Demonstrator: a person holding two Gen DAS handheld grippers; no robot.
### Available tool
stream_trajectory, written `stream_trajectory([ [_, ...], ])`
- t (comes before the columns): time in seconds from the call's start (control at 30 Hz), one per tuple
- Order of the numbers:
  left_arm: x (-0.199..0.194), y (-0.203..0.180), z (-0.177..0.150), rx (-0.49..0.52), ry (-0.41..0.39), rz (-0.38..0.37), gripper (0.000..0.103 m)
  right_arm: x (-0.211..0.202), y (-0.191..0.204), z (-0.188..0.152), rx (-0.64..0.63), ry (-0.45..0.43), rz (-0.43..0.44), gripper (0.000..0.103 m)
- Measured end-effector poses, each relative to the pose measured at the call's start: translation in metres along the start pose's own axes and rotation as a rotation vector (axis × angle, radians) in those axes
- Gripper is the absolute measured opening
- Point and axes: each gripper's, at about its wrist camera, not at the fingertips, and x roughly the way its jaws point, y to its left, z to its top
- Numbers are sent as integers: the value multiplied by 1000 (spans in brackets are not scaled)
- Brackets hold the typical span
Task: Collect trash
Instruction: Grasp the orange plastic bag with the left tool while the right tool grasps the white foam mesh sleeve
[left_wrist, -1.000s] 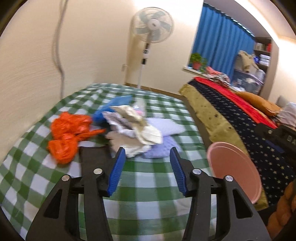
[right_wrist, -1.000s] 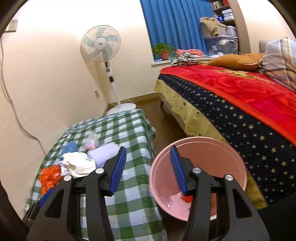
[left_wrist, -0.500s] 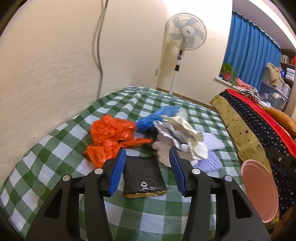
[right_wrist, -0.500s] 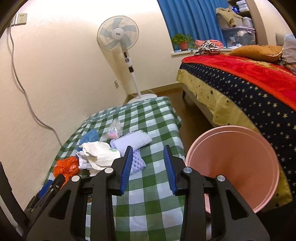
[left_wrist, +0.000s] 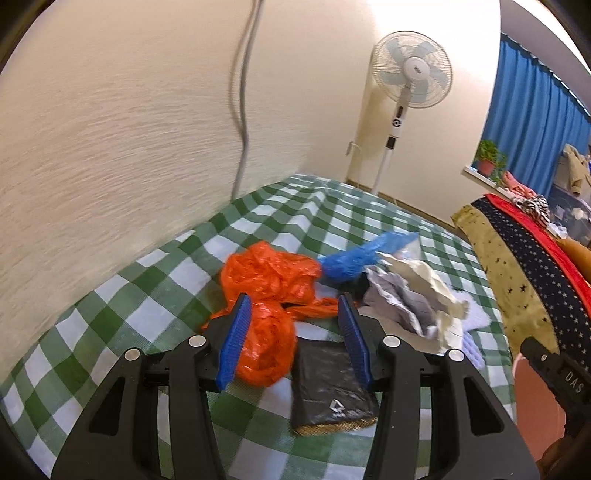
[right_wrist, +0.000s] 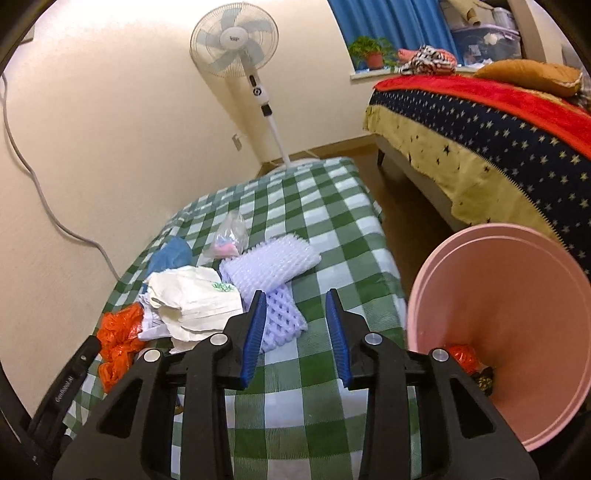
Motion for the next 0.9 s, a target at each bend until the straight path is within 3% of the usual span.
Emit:
stream_trajectory([
  [0.4, 18, 21, 16, -48, -10, 82, 48, 47, 6, 16, 34, 34, 47, 35],
  [0.57, 30, 31, 16, -65, 12, 124, 49, 67, -2, 21, 126, 71, 92, 48],
  [0.73, 42, 36, 19, -90, 42, 126, 66, 90, -2, 21, 163, 115, 102, 48],
  [0.9, 55, 33, 17, -86, 87, 99, 70, 101, -4, 21, 198, 126, 98, 49],
])
